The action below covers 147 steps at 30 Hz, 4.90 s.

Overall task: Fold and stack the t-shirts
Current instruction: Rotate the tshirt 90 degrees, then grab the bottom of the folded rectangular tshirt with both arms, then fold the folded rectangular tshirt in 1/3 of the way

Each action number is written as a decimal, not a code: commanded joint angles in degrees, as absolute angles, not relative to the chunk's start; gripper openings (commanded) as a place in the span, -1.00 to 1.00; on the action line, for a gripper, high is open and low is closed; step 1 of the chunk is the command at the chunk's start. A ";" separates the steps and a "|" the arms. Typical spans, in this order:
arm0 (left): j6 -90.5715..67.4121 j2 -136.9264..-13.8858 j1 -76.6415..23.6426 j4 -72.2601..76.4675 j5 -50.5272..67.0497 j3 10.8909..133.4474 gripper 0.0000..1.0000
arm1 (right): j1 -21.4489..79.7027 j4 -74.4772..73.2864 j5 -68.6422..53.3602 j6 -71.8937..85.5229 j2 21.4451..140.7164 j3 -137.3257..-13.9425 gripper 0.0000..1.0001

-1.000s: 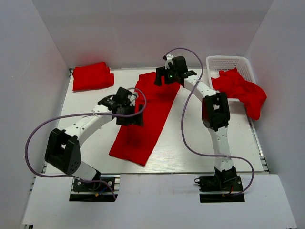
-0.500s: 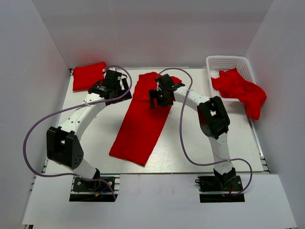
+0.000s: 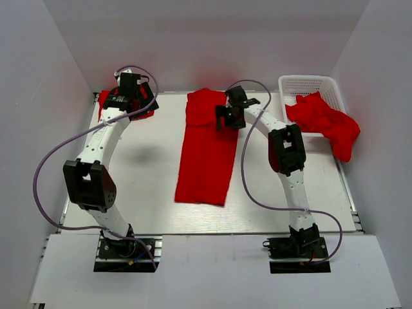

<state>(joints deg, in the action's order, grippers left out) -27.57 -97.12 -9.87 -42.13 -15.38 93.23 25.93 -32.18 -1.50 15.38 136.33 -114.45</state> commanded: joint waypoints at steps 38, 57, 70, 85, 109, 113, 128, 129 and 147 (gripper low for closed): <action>-24.26 -100.89 -44.37 -24.70 12.04 66.26 1.00 | 19.60 -20.65 -2.02 22.06 82.44 -46.94 0.73; -25.93 -107.49 -49.22 -28.92 7.65 65.30 -0.07 | 19.16 -23.81 5.09 23.90 82.18 -42.98 -0.19; -28.12 -107.58 -49.22 -33.49 3.61 63.19 -1.00 | 18.55 -25.04 11.07 27.86 78.93 -41.13 -1.00; -26.10 -98.70 -49.22 -33.49 11.24 62.13 -1.00 | 18.54 -25.93 -1.30 24.88 66.36 -36.12 -1.00; -28.04 -114.08 -36.13 -42.71 1.32 96.05 -1.00 | 17.58 -22.49 9.40 22.51 90.07 -66.33 -1.00; -28.04 -115.22 -34.20 -42.71 1.32 98.34 -1.00 | 17.22 -23.11 8.35 21.71 94.83 -71.53 -1.00; -23.55 -123.56 -28.22 -38.75 3.25 110.03 -1.00 | 15.30 -27.33 7.82 18.19 112.04 -92.53 -1.00; -23.03 -124.10 -28.21 -38.76 3.25 111.17 -1.00 | 15.03 -28.20 7.65 18.19 112.93 -93.51 -1.00; -21.88 -129.99 -25.40 -34.63 3.35 112.94 -1.00 | 13.89 -27.96 1.23 17.84 125.24 -105.73 -0.94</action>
<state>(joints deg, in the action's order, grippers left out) -22.83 -130.85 -25.54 -36.12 5.30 111.53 14.57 -29.45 2.46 18.92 123.33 -102.74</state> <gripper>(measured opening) 0.028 0.027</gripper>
